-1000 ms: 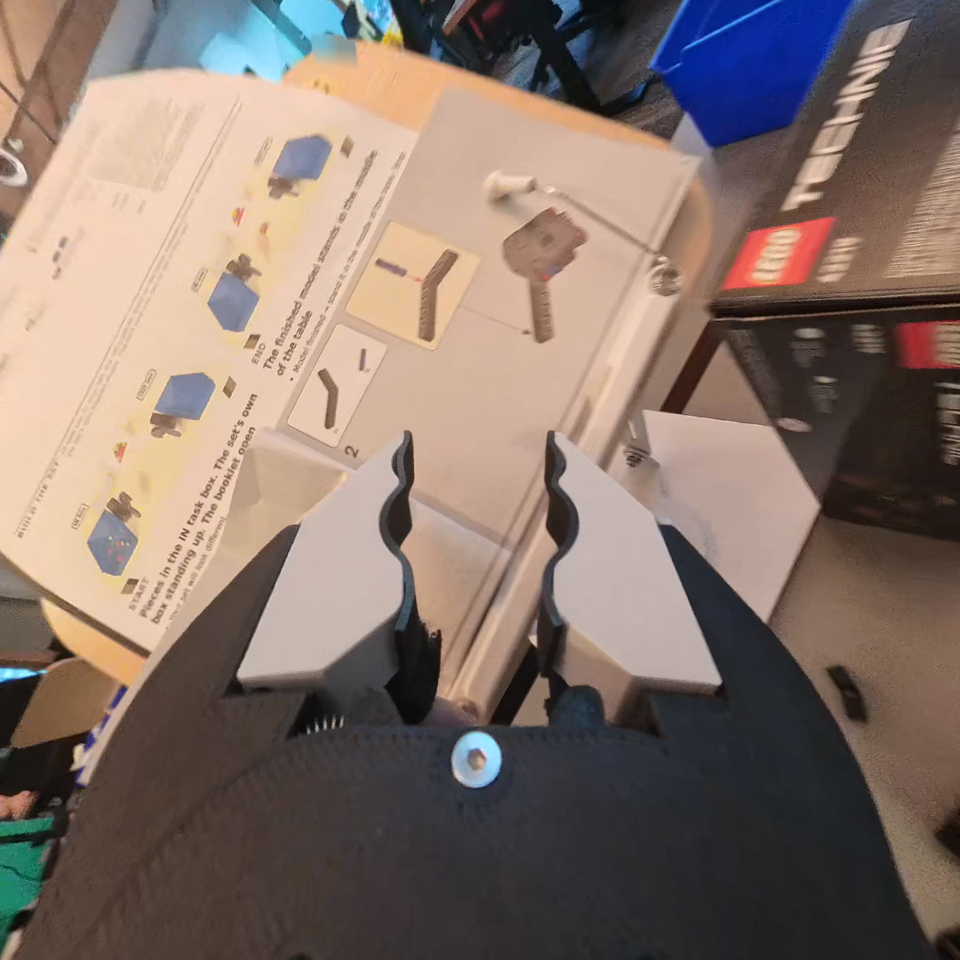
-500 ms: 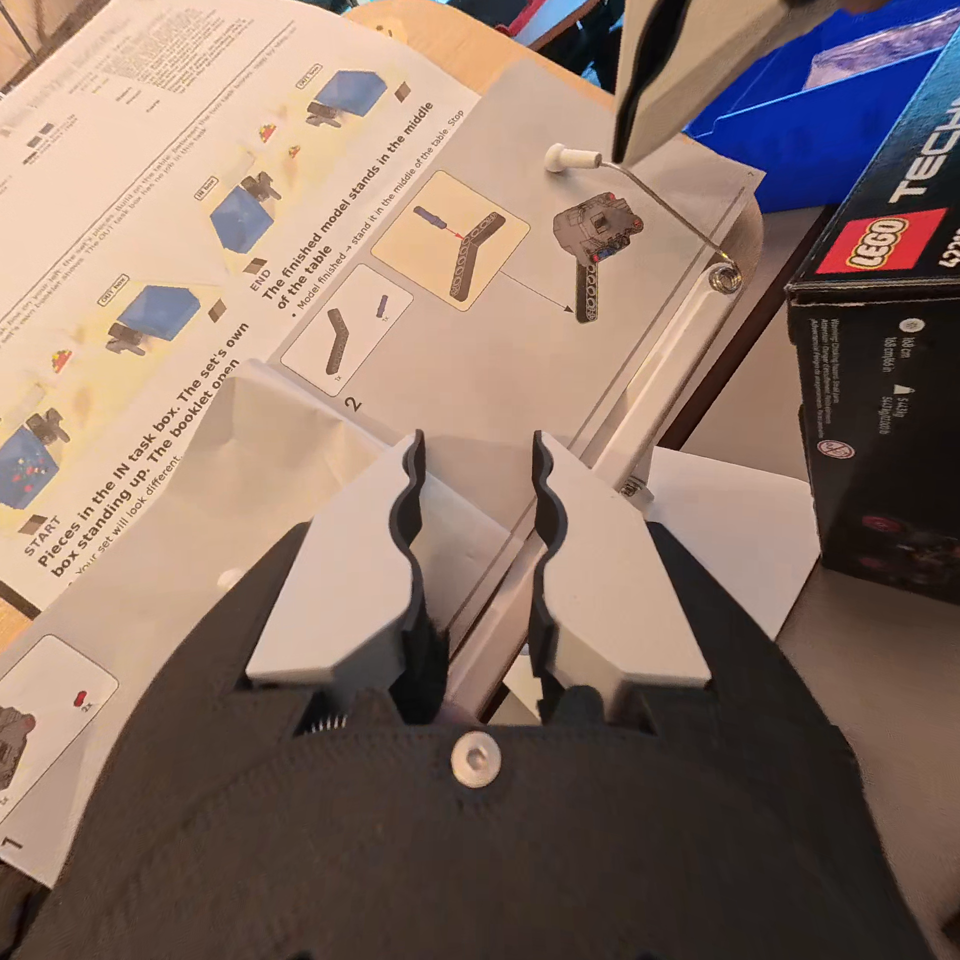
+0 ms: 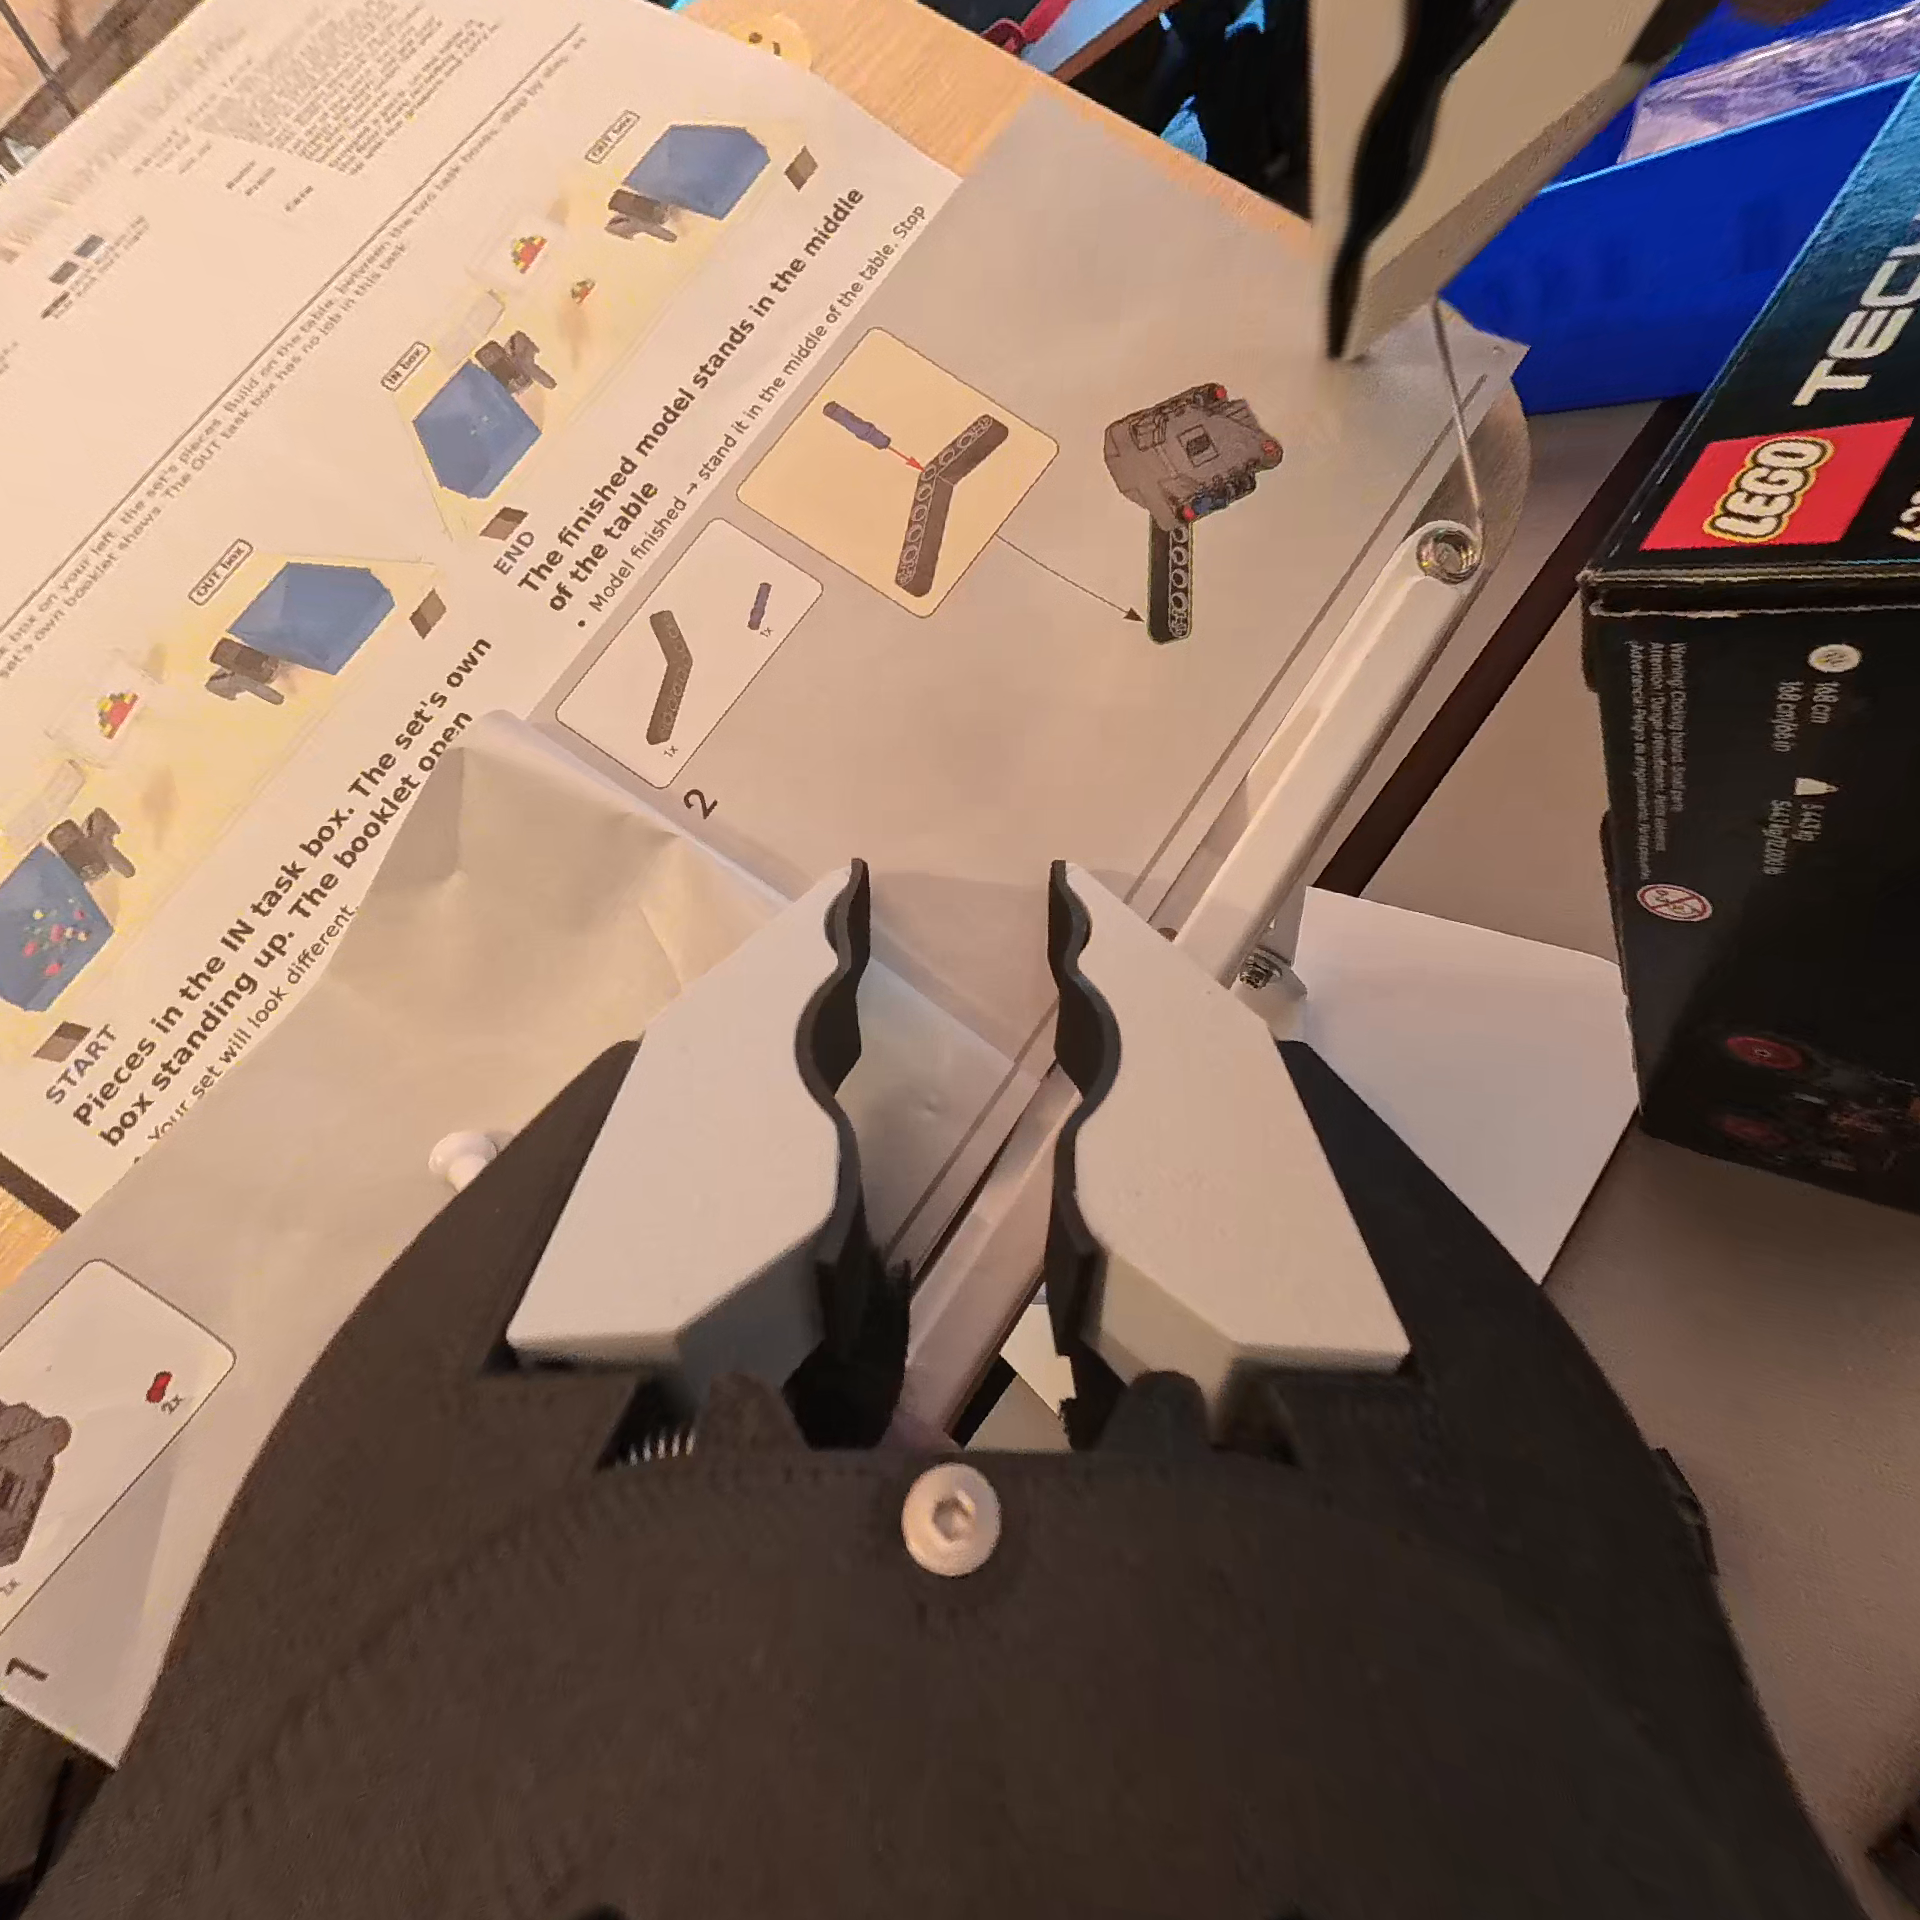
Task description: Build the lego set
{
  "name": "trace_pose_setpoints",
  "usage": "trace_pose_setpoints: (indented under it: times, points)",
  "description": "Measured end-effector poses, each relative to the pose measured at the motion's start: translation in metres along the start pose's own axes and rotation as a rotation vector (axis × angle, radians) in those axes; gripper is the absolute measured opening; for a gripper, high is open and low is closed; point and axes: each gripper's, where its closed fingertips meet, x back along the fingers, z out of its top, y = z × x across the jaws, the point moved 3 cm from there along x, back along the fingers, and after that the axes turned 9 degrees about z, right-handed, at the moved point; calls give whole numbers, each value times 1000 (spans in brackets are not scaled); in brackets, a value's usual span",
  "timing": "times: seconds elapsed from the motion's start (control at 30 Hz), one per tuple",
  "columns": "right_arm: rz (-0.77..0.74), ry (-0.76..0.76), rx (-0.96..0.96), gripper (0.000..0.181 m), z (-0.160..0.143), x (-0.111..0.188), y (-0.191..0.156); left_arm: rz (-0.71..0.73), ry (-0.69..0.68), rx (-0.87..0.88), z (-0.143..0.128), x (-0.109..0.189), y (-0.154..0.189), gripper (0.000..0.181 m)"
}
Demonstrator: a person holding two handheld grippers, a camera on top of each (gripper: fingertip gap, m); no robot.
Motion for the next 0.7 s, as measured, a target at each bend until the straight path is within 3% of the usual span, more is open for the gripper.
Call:
trace_pose_setpoints:
  times: [0.13, 0.23, 0.3, 0.4, 0.53, 0.63, 0.7]
  points:
    - [67, 29, -142, 0, -20, 9, 4, 4, -2, 2, 0, 0, 0, 31]
    - [9, 234, -229, 18, -5, 30, 20, 4, 3, 8, 0, 1, 1, 31]
    - [-96, 355, -234, 46, 12, 36, 35, 6, 3, 2, 0, 1, 1, 31]
    - [-220, 375, -169, 58, 26, 24, 44, 4, 4, 7, 0, 1, 1, 31]
    - [-182, 409, -237, 55, 29, 8, 47, -6, 4, 3, -1, 0, 1, 30]
    - [-183, 425, -249, 42, 28, 8, 47, -8, 9, -4, -1, -1, 2, 30]
    - [-165, 435, -249, 22, 28, 7, 45, -14, 11, -3, -1, -1, 2, 29]
